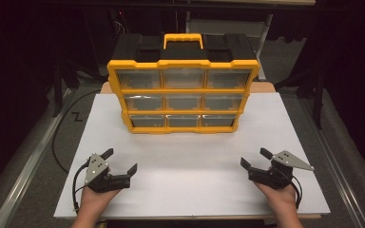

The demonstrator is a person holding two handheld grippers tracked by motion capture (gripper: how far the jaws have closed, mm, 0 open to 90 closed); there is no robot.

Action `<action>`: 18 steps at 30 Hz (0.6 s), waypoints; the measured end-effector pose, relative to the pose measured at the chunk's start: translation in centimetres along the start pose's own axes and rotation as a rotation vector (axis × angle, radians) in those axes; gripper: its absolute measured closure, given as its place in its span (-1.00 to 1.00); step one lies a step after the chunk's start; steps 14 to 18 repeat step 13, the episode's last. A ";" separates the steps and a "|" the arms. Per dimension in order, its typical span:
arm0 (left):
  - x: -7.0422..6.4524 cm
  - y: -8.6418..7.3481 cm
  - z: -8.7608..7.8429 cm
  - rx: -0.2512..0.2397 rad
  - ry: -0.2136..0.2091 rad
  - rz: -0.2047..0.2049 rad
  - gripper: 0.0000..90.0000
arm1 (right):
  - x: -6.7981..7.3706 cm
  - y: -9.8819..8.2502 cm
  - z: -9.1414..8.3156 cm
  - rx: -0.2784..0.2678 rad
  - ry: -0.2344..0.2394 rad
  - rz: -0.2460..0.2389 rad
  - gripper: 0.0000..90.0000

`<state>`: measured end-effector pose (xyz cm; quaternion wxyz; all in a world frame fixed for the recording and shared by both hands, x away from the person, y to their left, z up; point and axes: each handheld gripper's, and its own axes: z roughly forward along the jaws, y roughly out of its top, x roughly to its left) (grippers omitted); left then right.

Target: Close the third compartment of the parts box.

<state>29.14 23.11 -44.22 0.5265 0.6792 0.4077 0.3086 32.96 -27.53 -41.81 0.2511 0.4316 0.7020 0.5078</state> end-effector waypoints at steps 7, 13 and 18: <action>-0.1 0.2 0.3 -0.003 -0.008 -0.001 -0.99 | 0.2 0.3 -1.2 -0.064 -0.039 0.003 -0.98; -0.2 0.2 0.5 0.000 -0.014 -0.001 -0.99 | 0.1 0.0 -1.3 -0.064 -0.048 0.008 -0.98; -0.2 0.2 0.5 0.000 -0.014 -0.001 -0.99 | 0.1 0.0 -1.3 -0.064 -0.048 0.008 -0.98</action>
